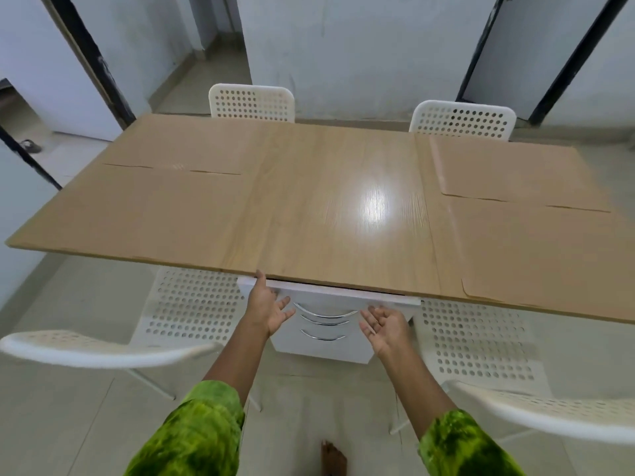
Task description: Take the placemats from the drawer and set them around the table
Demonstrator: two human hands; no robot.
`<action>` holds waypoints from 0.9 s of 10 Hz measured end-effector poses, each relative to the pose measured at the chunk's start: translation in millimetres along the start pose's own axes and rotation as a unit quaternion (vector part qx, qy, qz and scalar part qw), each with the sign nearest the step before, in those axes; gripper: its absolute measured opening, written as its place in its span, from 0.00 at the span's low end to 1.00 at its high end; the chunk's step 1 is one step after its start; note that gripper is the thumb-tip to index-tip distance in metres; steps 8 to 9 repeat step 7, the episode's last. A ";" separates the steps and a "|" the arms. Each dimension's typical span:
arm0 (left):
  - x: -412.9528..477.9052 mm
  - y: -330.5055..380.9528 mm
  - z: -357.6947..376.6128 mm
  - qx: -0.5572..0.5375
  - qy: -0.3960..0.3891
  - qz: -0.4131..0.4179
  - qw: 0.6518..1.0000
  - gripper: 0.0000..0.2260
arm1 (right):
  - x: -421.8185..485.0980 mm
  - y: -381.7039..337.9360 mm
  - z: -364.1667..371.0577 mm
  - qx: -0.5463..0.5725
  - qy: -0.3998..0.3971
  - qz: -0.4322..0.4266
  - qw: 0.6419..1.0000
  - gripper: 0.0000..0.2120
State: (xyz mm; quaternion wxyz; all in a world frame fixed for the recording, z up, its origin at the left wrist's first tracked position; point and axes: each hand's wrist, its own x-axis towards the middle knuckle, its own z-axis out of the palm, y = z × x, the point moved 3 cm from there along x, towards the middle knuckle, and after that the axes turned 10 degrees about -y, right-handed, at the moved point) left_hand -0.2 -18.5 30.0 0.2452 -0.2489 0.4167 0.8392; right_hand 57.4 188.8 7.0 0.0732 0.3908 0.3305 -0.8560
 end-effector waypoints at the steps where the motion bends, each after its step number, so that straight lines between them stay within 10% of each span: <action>1: 12.5 8.4 8.3 -0.005 -0.020 0.002 1.000 0.38 | 13.2 -7.3 8.3 0.001 -0.008 0.000 1.000 0.18; 5: 28.6 24.2 -0.3 -0.047 -0.059 -0.027 0.997 0.44 | 33.8 -8.6 15.7 0.055 0.031 -0.039 0.997 0.14; 9: 14.7 39.1 -7.2 0.132 -0.013 -0.081 0.988 0.33 | 21.2 -8.7 21.5 -0.062 0.097 -0.045 0.992 0.13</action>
